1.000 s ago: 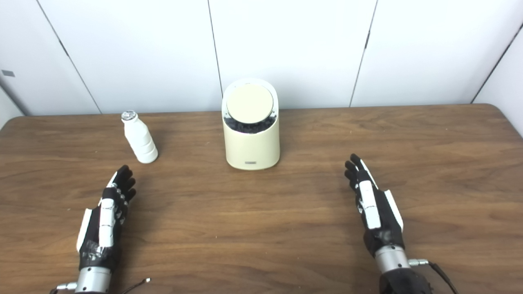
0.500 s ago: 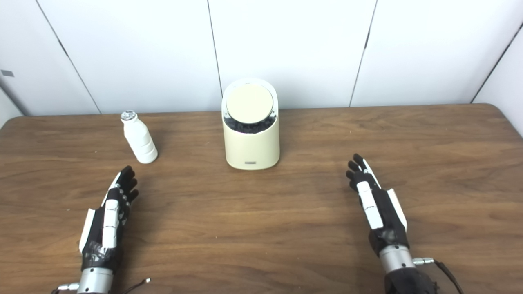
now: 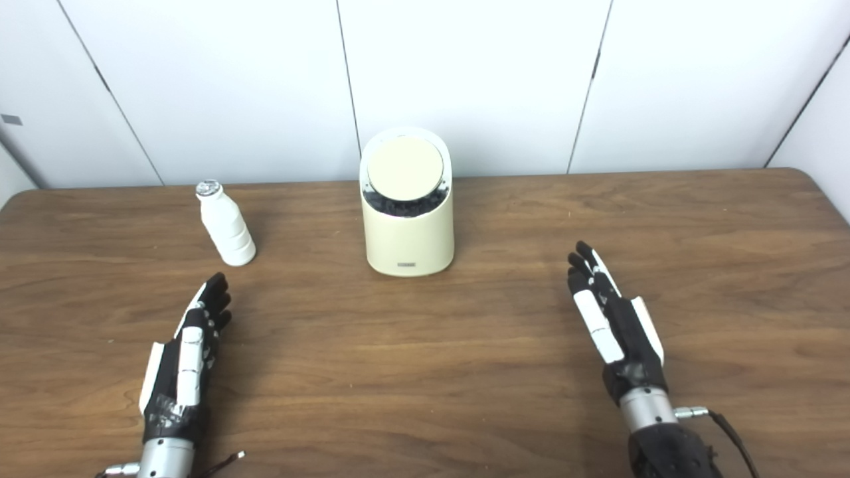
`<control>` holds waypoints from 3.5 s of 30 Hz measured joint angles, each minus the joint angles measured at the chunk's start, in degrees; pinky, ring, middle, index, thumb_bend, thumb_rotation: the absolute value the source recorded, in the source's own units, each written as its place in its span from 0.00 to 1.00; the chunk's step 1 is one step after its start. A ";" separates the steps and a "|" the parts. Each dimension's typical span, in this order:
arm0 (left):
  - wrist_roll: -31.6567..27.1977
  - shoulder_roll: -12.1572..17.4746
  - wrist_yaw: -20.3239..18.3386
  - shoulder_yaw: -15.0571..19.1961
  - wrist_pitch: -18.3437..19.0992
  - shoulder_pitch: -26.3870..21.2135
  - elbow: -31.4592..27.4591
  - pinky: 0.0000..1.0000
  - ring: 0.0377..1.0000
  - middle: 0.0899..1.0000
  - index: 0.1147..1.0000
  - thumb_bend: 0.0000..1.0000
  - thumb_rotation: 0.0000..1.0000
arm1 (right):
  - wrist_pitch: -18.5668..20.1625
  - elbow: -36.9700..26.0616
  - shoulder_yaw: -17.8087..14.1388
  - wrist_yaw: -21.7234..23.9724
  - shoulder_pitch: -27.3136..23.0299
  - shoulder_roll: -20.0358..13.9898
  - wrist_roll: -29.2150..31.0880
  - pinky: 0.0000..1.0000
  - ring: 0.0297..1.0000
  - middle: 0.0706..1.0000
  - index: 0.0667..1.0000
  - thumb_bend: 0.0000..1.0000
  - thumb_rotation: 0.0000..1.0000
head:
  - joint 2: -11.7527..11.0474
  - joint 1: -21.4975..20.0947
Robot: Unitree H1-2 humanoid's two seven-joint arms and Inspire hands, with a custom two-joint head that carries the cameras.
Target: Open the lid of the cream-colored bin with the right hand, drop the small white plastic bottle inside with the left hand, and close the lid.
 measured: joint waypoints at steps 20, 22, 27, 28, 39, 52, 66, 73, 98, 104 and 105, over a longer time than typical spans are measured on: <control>0.51 -0.88 0.14 -0.18 -0.40 -0.18 0.36 0.98 0.97 0.96 0.94 0.54 0.99 | 5.91 -1.88 2.31 1.58 -11.71 -1.87 -3.13 0.96 0.96 0.93 0.93 0.81 0.57 | -0.88 0.09; 0.51 -0.99 0.15 -0.20 -0.73 -0.22 0.42 0.97 0.97 0.96 0.94 0.53 0.99 | 5.86 -1.33 2.65 1.81 -13.71 -1.92 -3.72 0.93 0.95 0.94 0.94 0.80 0.55 | -0.97 0.09; 0.51 -1.38 0.17 -0.27 -1.07 -0.32 0.49 0.98 0.98 0.97 0.95 0.55 0.98 | 6.87 0.03 4.69 2.30 -18.53 -2.72 -7.51 0.91 0.93 0.93 0.94 0.84 0.53 | -0.88 -0.09; 0.49 -1.48 0.17 -0.28 -1.07 -0.36 0.59 0.98 0.98 0.97 0.95 0.55 0.98 | 7.20 0.09 5.24 2.44 -19.38 -3.05 -8.32 0.91 0.93 0.93 0.94 0.84 0.53 | -0.97 -0.17; -0.06 -1.94 0.09 -0.57 -2.12 -0.96 1.21 0.98 0.97 0.96 0.95 0.51 0.99 | 9.26 4.72 10.06 3.46 -28.80 -3.38 -14.14 0.87 0.92 0.93 0.94 0.83 0.50 | -1.32 0.00; 0.08 -3.21 1.17 -0.71 -2.19 -1.21 1.28 0.97 0.96 0.95 0.93 0.52 0.96 | 9.05 13.32 14.43 4.52 -36.44 -2.92 -17.89 0.84 0.92 0.93 0.94 0.85 0.43 | -1.32 0.35; -0.12 -3.35 1.63 -1.28 -2.19 -1.23 1.28 0.97 0.96 0.95 0.93 0.51 0.98 | 5.33 20.83 18.82 4.40 -39.96 -2.59 -25.63 0.79 0.88 0.91 0.94 0.85 0.42 | -1.06 0.35; -0.07 -3.42 1.87 -1.31 -2.19 -1.21 1.28 0.96 0.95 0.94 0.92 0.52 0.98 | 4.94 22.83 18.84 4.42 -40.41 -2.41 -26.49 0.80 0.89 0.92 0.94 0.84 0.41 | -1.05 0.53; -0.02 -3.65 2.00 -1.39 -2.15 -1.21 1.27 0.96 0.95 0.94 0.92 0.54 0.97 | 4.39 25.92 20.73 4.54 -41.93 -2.34 -29.59 0.82 0.91 0.91 0.93 0.81 0.39 | -0.79 0.44; -0.11 -3.76 2.04 -1.39 -2.14 -1.19 1.25 0.96 0.95 0.95 0.92 0.54 0.98 | 3.93 26.87 20.73 4.52 -42.07 -2.36 -29.87 0.82 0.90 0.90 0.92 0.78 0.34 | -0.88 0.35; -0.09 -3.77 2.04 -1.39 -2.13 -1.19 1.24 0.96 0.95 0.95 0.92 0.53 0.99 | 3.58 26.90 20.73 4.49 -42.10 -2.36 -29.95 0.83 0.90 0.90 0.92 0.77 0.33 | -0.88 0.35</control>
